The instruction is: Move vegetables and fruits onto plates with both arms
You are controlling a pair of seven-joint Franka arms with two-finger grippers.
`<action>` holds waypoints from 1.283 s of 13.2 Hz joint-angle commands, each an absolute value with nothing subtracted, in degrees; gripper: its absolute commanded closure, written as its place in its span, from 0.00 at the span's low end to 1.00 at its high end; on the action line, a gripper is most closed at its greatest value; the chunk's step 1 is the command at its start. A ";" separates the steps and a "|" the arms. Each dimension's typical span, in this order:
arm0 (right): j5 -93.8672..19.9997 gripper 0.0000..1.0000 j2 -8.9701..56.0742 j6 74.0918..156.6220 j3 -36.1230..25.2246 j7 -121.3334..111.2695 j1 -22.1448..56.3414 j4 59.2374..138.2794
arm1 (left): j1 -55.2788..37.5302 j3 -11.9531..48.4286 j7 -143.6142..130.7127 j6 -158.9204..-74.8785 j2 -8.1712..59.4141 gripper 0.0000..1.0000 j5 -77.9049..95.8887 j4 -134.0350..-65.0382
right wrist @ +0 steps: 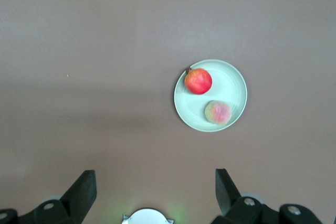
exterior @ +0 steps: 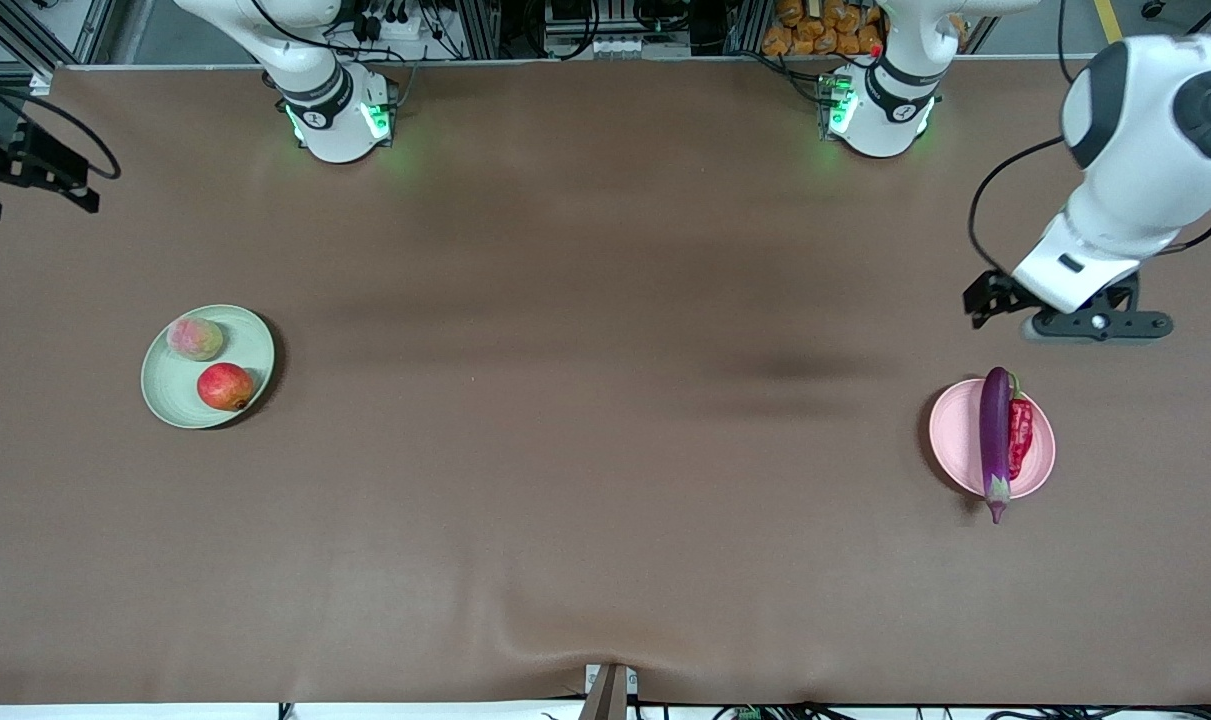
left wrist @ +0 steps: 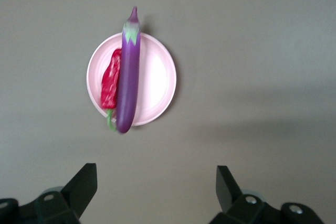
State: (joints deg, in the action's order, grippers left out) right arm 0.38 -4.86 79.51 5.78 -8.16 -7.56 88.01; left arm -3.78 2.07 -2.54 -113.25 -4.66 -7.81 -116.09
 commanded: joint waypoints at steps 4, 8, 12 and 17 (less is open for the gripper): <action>1.15 0.00 -2.20 78.31 6.06 -7.38 -4.22 81.48 | -4.22 2.90 -1.23 -97.48 -5.19 0.00 -1.68 -101.01; 1.75 0.00 -2.64 77.96 6.15 -7.56 -0.97 81.74 | -4.04 4.39 0.17 -88.27 -5.36 0.00 -1.84 -95.02; 1.06 0.00 -2.64 77.78 4.66 -12.98 -4.64 81.82 | -3.87 4.31 2.99 -84.56 -4.66 0.00 -1.76 -90.36; 0.97 0.00 -2.72 77.87 4.66 -13.62 -5.36 82.00 | -3.52 3.60 0.53 -83.41 -4.74 0.00 -2.28 -90.00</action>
